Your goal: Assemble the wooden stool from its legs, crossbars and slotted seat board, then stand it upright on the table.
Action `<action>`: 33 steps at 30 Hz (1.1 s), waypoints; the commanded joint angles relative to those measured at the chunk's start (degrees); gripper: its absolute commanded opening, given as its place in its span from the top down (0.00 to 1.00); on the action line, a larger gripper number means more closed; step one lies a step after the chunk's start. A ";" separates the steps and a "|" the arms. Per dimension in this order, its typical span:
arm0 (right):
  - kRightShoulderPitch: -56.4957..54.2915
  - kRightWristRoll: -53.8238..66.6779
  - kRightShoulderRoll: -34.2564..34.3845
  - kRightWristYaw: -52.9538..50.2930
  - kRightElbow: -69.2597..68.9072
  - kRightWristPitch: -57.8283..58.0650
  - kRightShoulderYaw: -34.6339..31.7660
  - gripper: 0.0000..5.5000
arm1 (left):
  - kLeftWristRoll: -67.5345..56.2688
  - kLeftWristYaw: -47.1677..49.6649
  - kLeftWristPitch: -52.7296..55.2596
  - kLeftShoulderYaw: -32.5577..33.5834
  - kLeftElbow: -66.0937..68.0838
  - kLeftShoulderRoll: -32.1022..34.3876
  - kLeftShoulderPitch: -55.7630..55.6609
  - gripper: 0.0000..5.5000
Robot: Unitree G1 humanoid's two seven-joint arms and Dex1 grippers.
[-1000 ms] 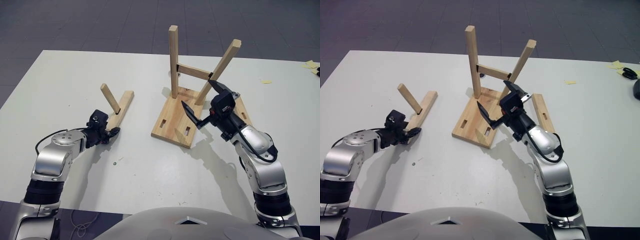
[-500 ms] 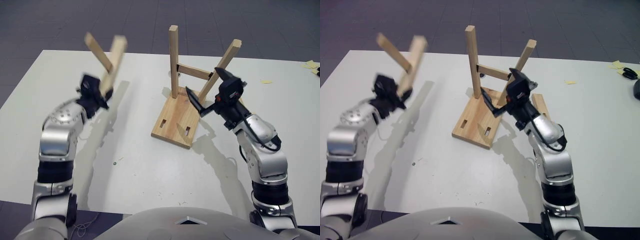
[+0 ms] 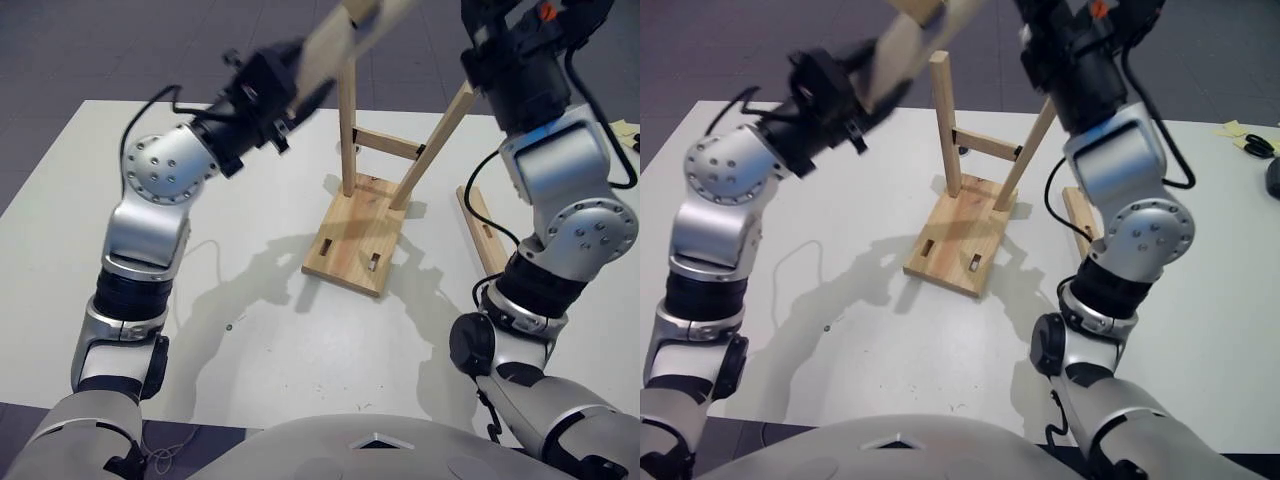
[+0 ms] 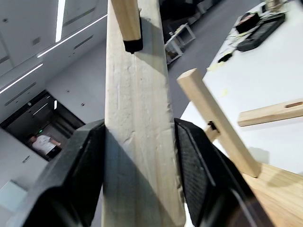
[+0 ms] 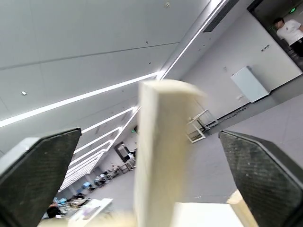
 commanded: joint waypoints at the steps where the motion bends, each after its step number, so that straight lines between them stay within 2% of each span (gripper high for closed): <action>1: 2.44 3.48 -1.23 -2.68 0.28 0.74 1.00 0.10 | 0.49 -2.41 -1.08 -1.33 -0.15 -0.47 0.64 0.62; 5: 5.08 7.66 -2.50 -1.67 -1.61 0.59 1.80 0.22 | -0.72 -2.10 0.47 -0.11 -0.35 -1.86 0.89 0.62; 11: 8.99 14.31 -6.17 3.49 -3.93 1.34 3.31 0.38 | -9.43 -2.32 10.15 3.21 -2.65 -5.05 1.62 0.62; 19: 8.67 13.79 -8.42 3.00 -4.09 -1.91 4.74 0.62 | -6.48 -4.66 9.70 0.73 -3.90 -2.32 3.42 0.63; 26: 11.50 15.42 -10.69 2.94 -6.43 -4.54 3.23 0.80 | -5.47 -3.06 10.15 1.38 -4.43 -3.01 4.89 0.63; 33: 13.18 17.46 -10.52 4.13 -7.15 -6.14 4.19 0.80 | -5.62 -2.14 11.79 1.03 -4.89 -4.57 6.64 0.63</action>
